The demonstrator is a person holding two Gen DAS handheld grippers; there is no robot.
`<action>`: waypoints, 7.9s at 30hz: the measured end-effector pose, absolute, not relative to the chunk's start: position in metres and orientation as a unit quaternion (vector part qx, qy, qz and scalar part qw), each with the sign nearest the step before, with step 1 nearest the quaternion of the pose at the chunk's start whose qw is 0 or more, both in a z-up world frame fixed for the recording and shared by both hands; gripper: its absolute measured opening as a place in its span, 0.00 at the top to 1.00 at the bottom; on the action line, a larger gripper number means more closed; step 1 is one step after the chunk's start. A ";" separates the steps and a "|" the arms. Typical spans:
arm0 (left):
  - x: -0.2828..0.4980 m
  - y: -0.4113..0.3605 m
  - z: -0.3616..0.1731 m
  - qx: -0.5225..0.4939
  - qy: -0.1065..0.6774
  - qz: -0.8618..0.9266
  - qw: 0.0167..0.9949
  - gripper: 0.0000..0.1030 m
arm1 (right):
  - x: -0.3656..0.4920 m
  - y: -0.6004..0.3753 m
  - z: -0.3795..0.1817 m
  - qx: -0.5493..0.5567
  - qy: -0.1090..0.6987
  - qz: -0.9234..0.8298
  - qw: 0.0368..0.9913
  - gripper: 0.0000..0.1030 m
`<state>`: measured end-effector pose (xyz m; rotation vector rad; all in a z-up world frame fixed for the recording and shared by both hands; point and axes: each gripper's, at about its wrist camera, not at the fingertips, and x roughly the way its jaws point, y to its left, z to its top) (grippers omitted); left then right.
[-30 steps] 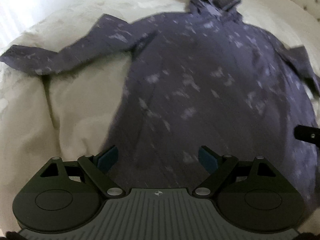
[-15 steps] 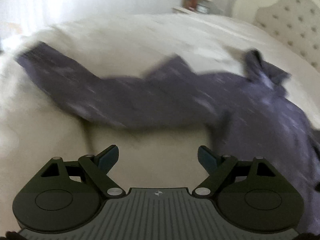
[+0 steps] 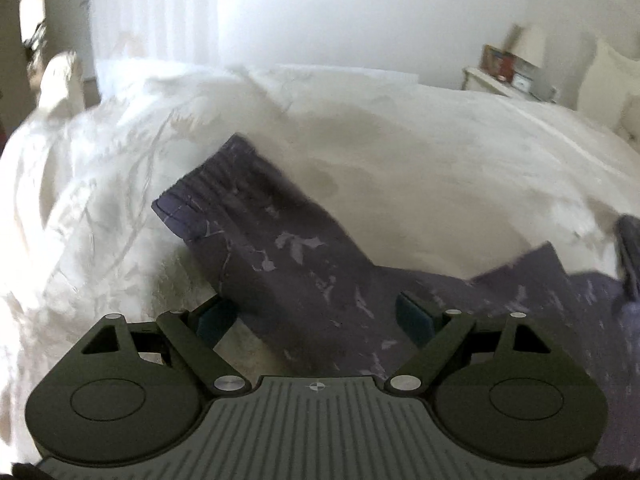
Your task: Fold large clothes
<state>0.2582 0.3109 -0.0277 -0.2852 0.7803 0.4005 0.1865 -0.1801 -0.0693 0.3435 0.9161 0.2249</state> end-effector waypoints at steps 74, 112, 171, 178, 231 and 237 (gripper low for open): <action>0.322 0.008 -0.060 -0.001 0.363 -0.070 0.929 0.34 | 0.184 -0.311 -0.092 0.204 0.294 0.024 0.933 0.01; 0.303 0.001 -0.095 0.056 0.360 -0.084 0.928 0.09 | 0.214 -0.316 -0.074 0.195 0.368 0.005 0.909 0.27; 0.255 0.061 -0.024 -0.045 0.354 -0.143 0.923 0.11 | 0.228 -0.346 0.151 0.182 0.209 -0.007 0.961 0.80; 0.253 0.096 -0.021 -0.060 0.350 -0.122 0.927 0.11 | 0.276 -0.243 0.114 0.175 0.225 0.113 0.952 0.80; 0.316 0.039 -0.090 0.050 0.362 -0.093 0.926 0.07 | 0.226 -0.243 -0.096 0.050 0.397 0.113 0.909 0.18; 0.311 0.038 -0.095 0.047 0.339 -0.095 0.935 0.05 | 0.212 -0.281 -0.067 0.096 0.357 0.123 0.921 0.21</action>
